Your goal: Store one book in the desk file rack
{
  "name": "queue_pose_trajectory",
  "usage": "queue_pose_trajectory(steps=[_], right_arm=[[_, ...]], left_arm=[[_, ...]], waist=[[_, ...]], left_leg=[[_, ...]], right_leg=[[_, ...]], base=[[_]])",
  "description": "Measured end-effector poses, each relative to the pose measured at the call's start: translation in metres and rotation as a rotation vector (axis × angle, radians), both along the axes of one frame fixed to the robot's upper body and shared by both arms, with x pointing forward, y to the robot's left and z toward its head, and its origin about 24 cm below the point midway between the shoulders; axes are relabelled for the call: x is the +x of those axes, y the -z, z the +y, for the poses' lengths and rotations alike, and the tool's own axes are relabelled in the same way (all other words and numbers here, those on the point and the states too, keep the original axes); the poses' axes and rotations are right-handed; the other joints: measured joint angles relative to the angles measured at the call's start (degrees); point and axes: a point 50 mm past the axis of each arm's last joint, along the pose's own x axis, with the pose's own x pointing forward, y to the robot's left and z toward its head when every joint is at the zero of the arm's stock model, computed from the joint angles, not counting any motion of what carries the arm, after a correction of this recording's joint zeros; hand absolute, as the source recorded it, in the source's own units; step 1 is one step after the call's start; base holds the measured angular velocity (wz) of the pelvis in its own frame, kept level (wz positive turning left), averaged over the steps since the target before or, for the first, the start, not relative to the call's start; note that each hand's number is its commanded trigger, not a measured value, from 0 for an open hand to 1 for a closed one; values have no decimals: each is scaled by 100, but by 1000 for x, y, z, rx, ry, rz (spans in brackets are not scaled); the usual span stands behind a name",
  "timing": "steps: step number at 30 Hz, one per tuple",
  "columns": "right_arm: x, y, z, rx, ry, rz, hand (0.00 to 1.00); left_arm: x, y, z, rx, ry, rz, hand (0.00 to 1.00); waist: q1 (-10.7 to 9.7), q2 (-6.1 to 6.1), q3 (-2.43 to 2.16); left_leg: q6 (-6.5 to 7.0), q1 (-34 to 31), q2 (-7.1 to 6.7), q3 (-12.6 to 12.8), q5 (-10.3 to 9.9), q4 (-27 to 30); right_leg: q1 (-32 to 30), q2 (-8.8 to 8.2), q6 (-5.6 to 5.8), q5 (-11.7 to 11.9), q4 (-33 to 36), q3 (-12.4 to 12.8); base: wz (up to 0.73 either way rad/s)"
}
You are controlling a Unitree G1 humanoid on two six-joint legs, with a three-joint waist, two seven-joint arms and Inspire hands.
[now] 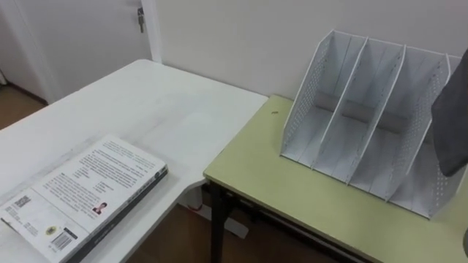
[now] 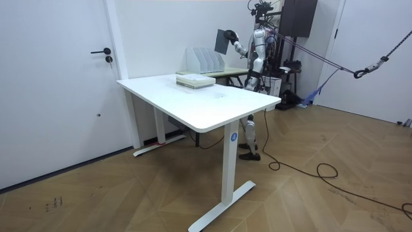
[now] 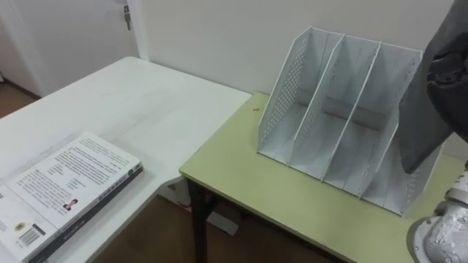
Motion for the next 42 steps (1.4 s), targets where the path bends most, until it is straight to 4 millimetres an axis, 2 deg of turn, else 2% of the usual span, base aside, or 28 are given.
queue_pose_trajectory(steps=[9, 17, 25, 32, 38, 42], right_arm=[[22, -4, 5, 5, -31, -2, 100], [35, 3, 2, 9, -48, 67, 100], [57, -9, 0, 45, -47, 67, 100], [74, -9, -12, 47, -21, 133, 100], [82, 2, -22, 103, 8, 210, 100], [92, 3, -34, 117, 55, 256, 100]], left_arm=[[4, 1, 0, 10, -2, 5, 0], [9, 1, 0, 2, 7, 6, 0], [10, 1, 2, 3, 4, 11, 0], [13, 0, 4, 3, 14, 14, 0], [12, 0, 3, -2, 13, 27, 0], [11, -1, 4, -3, 6, 21, 0]], waist=[[69, -51, 43], [149, -63, 45], [158, -88, 42], [147, -99, 36], [114, -110, 18], [106, -110, 13]], left_leg=[[1, -31, -2, -14, 0, 0], [1, -101, 1, -78, 1, 2], [1, -101, -7, -162, 0, 2], [0, -128, -4, -206, 1, 21], [1, -169, -41, -486, 2, 47], [2, -176, -44, -512, 2, 67]], right_leg=[[-11, -13, 1, -1, -13, -44], [-15, -24, -3, 5, -86, -152], [-2, -25, -6, 7, -91, -169], [-16, -68, -7, 7, -99, -253], [-7, -104, -6, 7, -106, -426], [5, -108, -7, 7, -90, -472]], base=[[1], [5], [0], [3], [9], [1]])
